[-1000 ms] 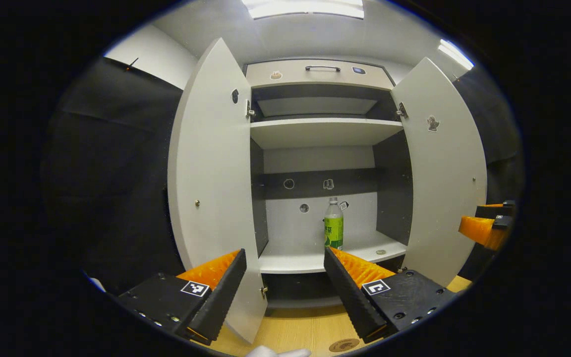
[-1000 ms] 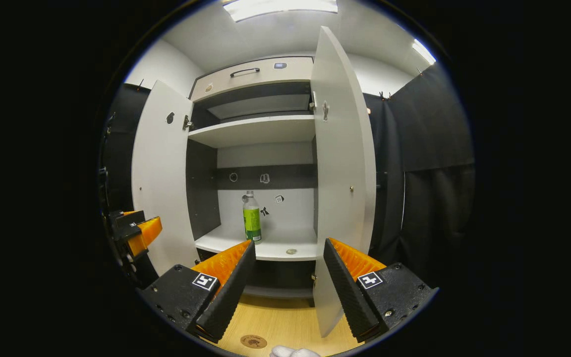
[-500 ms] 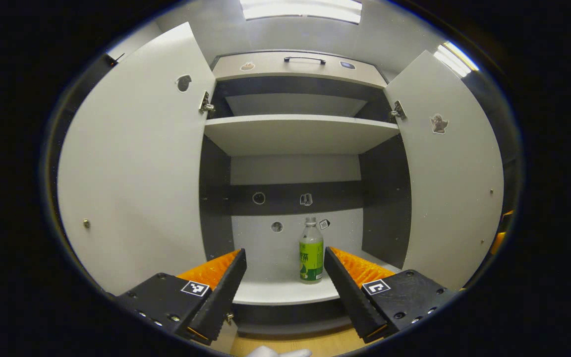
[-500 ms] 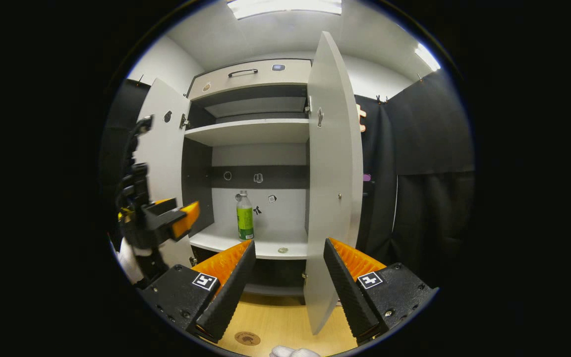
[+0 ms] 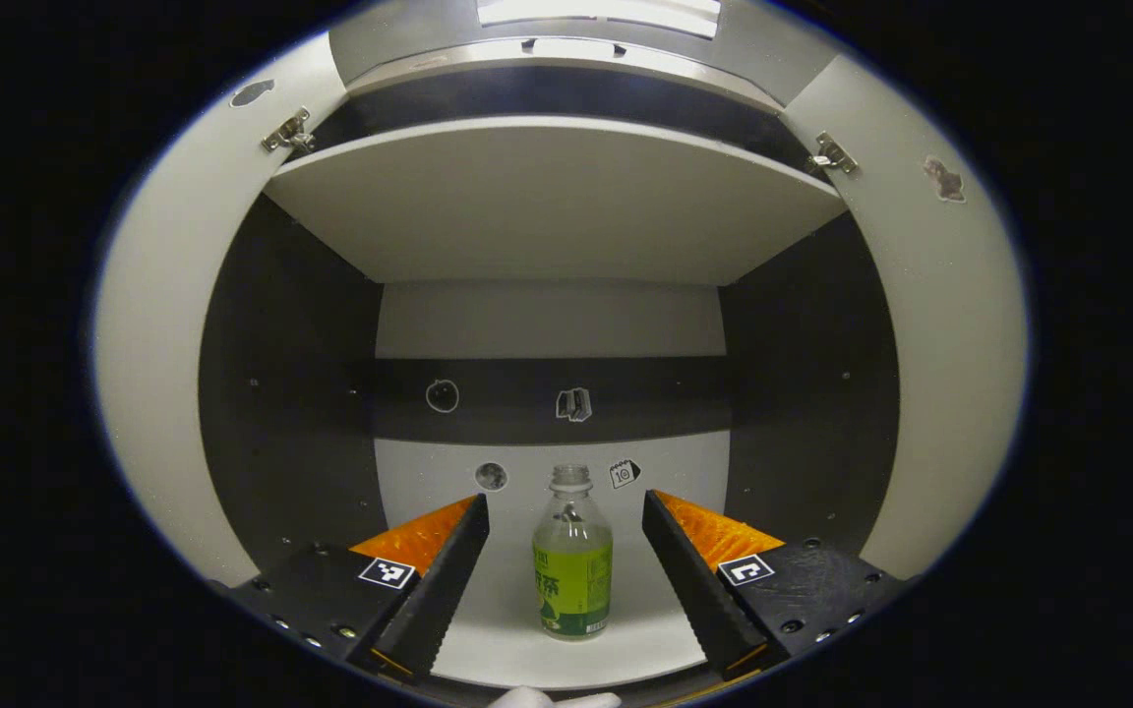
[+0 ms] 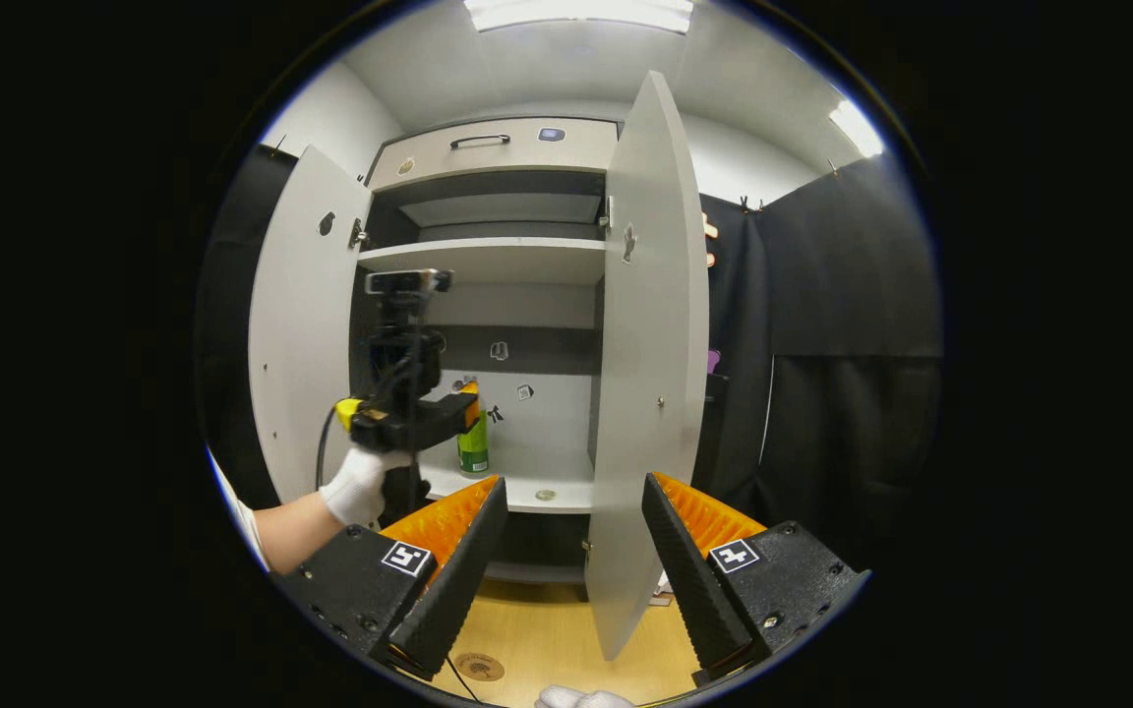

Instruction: Grasp the bottle in the cabinet with the left hand and place it on the coaster, then close the right door with the right hand and the left door with the left hand.

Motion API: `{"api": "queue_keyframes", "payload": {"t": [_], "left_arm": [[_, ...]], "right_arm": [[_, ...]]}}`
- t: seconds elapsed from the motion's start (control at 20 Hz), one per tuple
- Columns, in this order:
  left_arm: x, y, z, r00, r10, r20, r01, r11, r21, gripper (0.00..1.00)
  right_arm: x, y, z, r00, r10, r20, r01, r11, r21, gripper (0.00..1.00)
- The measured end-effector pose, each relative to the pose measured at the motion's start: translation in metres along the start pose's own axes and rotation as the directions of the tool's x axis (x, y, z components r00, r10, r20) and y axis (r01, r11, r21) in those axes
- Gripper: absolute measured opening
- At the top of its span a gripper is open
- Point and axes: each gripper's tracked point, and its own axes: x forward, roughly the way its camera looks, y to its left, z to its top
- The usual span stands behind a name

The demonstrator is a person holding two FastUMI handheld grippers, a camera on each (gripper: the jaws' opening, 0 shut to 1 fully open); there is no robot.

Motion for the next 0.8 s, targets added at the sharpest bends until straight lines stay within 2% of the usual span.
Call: {"api": "queue_keyframes", "payload": {"t": [0.25, 0.5, 0.55, 0.6, 0.8], "left_arm": [[0.045, -0.002, -0.037, 0.999, 0.022, -0.042, -0.022, 1.0, -0.001, 0.96], [0.063, 0.003, -0.059, 0.996, 0.042, -0.074, -0.041, 0.999, 0.018, 0.96], [0.066, 0.005, -0.061, 0.995, 0.054, -0.078, -0.052, 0.998, 0.027, 0.87], [0.065, 0.005, -0.06, 0.996, 0.046, -0.081, -0.044, 0.998, 0.036, 0.74], [0.031, 0.001, -0.041, 0.997, 0.007, -0.072, -0.004, 0.999, 0.037, 0.72]], "right_arm": [[-0.001, 0.001, -0.012, 1.0, 0.0, -0.031, -0.001, 1.0, -0.026, 0.85], [-0.003, -0.003, -0.013, 0.999, -0.005, -0.036, 0.004, 1.0, -0.022, 0.85], [-0.004, -0.002, -0.012, 0.999, -0.005, -0.033, 0.005, 1.0, -0.022, 0.85], [-0.005, -0.002, -0.012, 1.0, -0.003, -0.03, 0.002, 1.0, -0.023, 0.85], [-0.01, 0.001, -0.012, 1.0, 0.008, -0.026, -0.009, 1.0, -0.03, 0.85]]}}
